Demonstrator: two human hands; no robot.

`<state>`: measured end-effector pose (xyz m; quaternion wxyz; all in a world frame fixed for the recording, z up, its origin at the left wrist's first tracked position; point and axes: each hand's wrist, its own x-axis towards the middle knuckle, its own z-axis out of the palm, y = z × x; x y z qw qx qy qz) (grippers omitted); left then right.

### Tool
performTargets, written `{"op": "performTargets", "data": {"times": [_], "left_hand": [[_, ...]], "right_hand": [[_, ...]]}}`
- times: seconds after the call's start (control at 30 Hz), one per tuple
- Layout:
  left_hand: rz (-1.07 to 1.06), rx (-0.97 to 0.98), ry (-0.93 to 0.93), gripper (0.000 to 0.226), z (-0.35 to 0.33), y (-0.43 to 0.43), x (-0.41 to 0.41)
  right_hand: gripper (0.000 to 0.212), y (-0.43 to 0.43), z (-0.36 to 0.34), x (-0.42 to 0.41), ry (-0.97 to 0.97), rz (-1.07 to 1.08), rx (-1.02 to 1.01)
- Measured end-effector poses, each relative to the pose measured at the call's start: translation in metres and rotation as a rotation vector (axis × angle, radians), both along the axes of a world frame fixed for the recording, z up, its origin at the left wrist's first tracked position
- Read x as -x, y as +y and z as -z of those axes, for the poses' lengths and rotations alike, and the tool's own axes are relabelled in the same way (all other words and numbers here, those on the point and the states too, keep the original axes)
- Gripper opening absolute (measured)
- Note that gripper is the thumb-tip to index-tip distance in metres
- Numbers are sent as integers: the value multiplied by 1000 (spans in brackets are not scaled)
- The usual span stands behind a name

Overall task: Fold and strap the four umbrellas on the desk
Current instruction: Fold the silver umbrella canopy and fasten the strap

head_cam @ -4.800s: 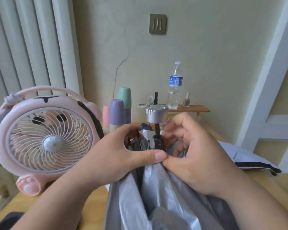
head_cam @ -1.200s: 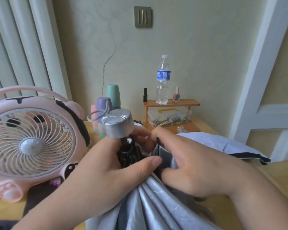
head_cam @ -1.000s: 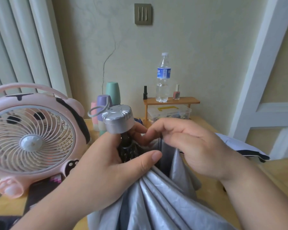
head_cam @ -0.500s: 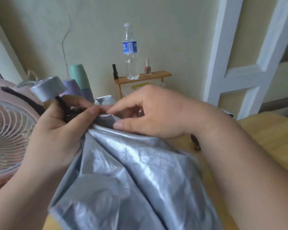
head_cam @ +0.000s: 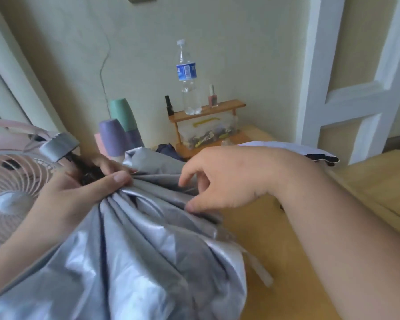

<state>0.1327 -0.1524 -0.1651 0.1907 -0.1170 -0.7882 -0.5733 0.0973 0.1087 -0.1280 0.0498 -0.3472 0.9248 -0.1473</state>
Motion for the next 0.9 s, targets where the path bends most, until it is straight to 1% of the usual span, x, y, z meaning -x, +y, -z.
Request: {"op": "performTargets", "data": {"times": [0.03, 0.1, 0.17, 0.23, 0.33, 0.37, 0.4, 0.43, 0.47, 0.53, 0.57, 0.63, 0.67, 0.73, 0.77, 0.8, 0.83, 0.9], "left_hand": [[33, -34, -2, 13, -5, 11, -5], [4, -17, 41, 19, -12, 33, -14], [16, -27, 24, 24, -11, 38, -12], [48, -43, -29, 30, -17, 47, -12], [142, -152, -145, 29, -28, 58, -5], [199, -151, -184, 27, -32, 63, -2], [251, -119, -207, 20, -36, 67, 1], [288, -63, -218, 10, -38, 71, 6], [307, 3, -220, 6, -40, 75, 9], [302, 115, -211, 12, -41, 81, 15], [284, 176, -200, 19, -41, 83, 19], [232, 382, -174, 35, -45, 85, 25], [186, 525, -169, 49, -47, 84, 28], [96, 811, -151, 92, -55, 84, 31], [66, 937, -150, 105, -58, 87, 29], [43, 1039, -151, 109, -63, 90, 25], [25, 1126, -160, 106, -70, 94, 20], [-16, 1204, -196, 97, -92, 96, 6]], "right_hand": [[38, -7, 4, 1, 11, -8, 103], [31, -23, 11, 2, 44, -23, 389], [25, -36, 16, 4, 7, -53, 608], [24, -42, 19, 7, -52, -89, 685], [39, -41, 19, 10, -80, -102, 704], [43, -39, 19, 11, -73, -90, 702], [41, -35, 19, 13, -84, -81, 718], [38, -32, 20, 15, -112, -78, 750], [36, -28, 20, 17, -150, -80, 785], [35, -24, 23, 20, -201, -74, 841], [34, -22, 25, 22, -224, -69, 864], [34, -20, 26, 23, -284, -69, 893], [36, -18, 26, 24, -310, -80, 884], [34, -15, 25, 26, -318, -107, 837], [29, -13, 22, 25, -301, -109, 811], [26, -11, 20, 25, -273, -106, 781], [24, -8, 17, 24, -229, -99, 758], [14, -5, 11, 20, -165, -86, 684]]}}
